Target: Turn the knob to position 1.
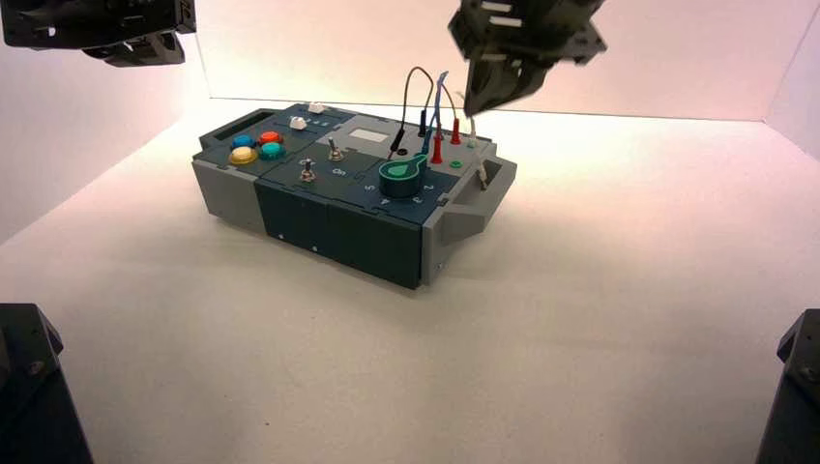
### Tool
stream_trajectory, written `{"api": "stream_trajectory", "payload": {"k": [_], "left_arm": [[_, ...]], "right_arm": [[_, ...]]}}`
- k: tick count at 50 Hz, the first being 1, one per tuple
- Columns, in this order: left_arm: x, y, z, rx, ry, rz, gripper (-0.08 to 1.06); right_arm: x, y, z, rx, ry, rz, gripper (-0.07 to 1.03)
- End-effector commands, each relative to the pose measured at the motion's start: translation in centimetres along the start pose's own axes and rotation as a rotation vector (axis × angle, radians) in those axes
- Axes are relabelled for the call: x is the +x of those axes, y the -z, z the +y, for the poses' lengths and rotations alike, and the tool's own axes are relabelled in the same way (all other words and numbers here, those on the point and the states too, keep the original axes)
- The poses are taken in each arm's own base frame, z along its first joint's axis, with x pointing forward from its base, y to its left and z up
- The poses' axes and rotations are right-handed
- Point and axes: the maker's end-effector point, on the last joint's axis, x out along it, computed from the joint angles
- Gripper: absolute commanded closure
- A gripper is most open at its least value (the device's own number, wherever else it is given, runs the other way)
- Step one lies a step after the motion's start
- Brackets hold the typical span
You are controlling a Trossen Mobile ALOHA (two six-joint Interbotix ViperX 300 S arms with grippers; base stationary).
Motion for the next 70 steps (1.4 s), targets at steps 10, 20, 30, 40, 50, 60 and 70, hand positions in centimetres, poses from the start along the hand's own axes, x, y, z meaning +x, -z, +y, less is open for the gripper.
{"api": "stream_trajectory", "payload": {"k": [10, 20, 30, 40, 50, 60, 70], "left_arm": [[0.1, -1.1, 0.0, -0.004, -0.002, -0.026, 1.01], [0.1, -1.1, 0.0, -0.002, -0.001, -0.026, 1.0], [0.3, -0.9, 0.0, 0.0, -0.003, -0.019, 1.0], [0.4, -0.9, 0.0, 0.002, -0.003, -0.017, 1.01], [0.4, -0.8, 0.1, 0.003, -0.006, -0.022, 1.0], [0.3, -1.0, 0.1, 0.001, -0.006, -0.031, 1.01], [0.3, -1.0, 0.1, 0.002, -0.005, -0.034, 1.0]], "right_arm": [[-4.1, -2.0, -0.6, -0.006, 0.021, -0.176, 0.98], [-5.6, -1.5, -2.5, 0.028, 0.061, -0.225, 0.98], [-7.1, -1.3, -3.0, 0.013, 0.089, -0.321, 0.98], [-7.9, -0.7, -4.1, 0.037, 0.116, -0.35, 0.98], [-7.9, 0.3, -5.5, 0.072, 0.15, -0.357, 0.98], [-7.8, 0.5, -5.6, 0.076, 0.155, -0.363, 0.98], [-7.6, 0.6, -5.7, 0.076, 0.161, -0.368, 0.98]]}}
